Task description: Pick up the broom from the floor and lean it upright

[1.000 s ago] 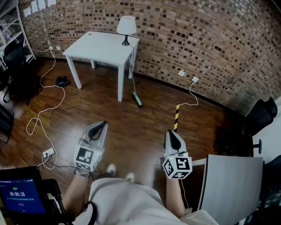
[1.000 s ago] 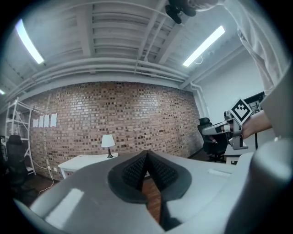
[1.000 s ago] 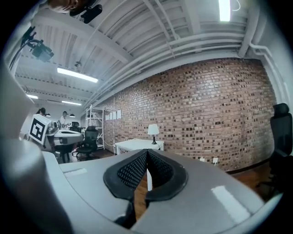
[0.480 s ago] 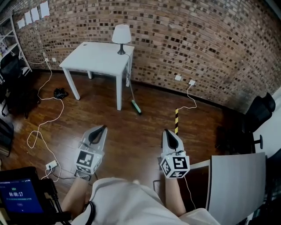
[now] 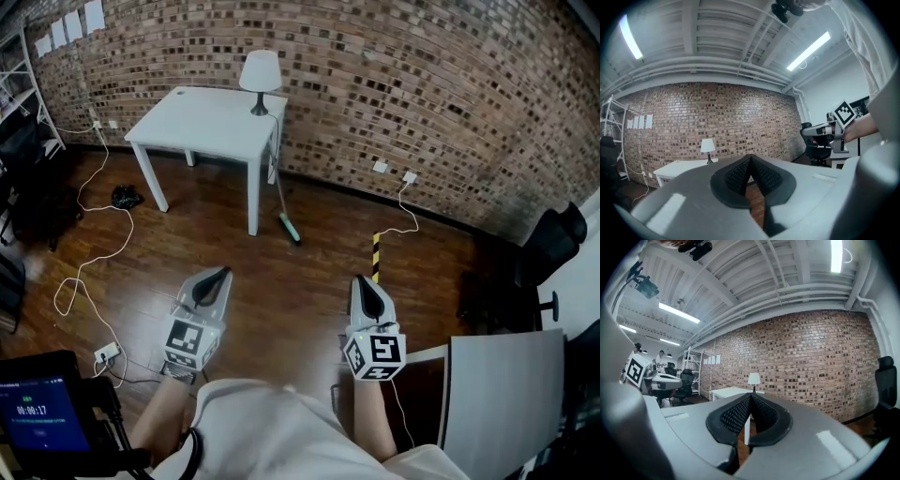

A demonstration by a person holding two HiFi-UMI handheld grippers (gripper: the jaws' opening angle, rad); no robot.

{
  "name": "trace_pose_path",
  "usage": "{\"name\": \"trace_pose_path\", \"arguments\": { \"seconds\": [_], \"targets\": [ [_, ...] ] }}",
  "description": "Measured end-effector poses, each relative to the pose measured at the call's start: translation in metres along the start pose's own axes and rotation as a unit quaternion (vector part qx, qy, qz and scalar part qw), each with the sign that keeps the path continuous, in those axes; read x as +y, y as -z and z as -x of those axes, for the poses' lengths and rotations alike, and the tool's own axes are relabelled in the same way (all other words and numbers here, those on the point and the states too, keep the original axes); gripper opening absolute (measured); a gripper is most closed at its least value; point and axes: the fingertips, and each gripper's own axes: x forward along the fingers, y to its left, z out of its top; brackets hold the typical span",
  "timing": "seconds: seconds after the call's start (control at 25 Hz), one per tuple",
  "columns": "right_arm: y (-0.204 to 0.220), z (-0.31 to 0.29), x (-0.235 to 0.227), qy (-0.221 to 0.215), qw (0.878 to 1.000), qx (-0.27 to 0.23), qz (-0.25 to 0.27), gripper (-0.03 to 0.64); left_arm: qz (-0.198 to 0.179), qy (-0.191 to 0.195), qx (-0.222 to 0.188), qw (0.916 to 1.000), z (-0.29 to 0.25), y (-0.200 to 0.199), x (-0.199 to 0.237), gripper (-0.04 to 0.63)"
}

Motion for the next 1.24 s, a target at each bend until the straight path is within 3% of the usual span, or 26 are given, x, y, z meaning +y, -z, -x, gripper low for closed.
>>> {"name": "trace_pose_path", "arguments": {
  "seconds": [1.24],
  "targets": [
    [0.021,-0.008,0.009,-0.03,0.999,0.035,0.007,0.011,0.007,-0.002,0.009,0.9999,-0.011,0.011,-0.009,0.0]
  ]
}}
